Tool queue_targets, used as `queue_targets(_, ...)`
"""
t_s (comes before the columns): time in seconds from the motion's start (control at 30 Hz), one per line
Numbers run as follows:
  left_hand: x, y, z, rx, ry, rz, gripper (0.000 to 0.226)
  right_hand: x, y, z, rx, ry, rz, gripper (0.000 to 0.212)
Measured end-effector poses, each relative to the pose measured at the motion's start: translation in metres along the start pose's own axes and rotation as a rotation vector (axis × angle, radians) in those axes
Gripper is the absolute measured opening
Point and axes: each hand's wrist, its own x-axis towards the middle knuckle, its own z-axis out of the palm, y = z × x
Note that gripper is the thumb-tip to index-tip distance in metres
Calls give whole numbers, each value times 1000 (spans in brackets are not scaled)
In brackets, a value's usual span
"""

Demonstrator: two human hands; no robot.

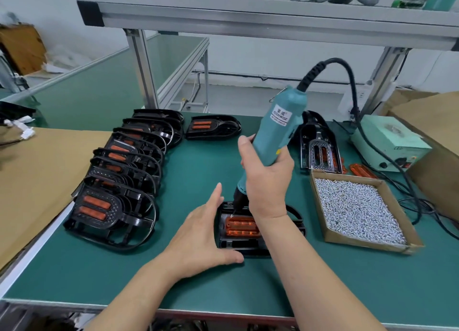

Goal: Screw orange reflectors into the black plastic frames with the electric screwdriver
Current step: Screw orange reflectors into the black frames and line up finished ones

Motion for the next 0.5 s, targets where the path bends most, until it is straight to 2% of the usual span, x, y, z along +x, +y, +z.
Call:
queue_targets(0.23,0,-4,3,-5,57,10,147,-3,11,1,-107,-58,25,16)
queue_targets(0.5,1,-4,2,4,53,7,146,-2,14,-1,-84,-41,38,15)
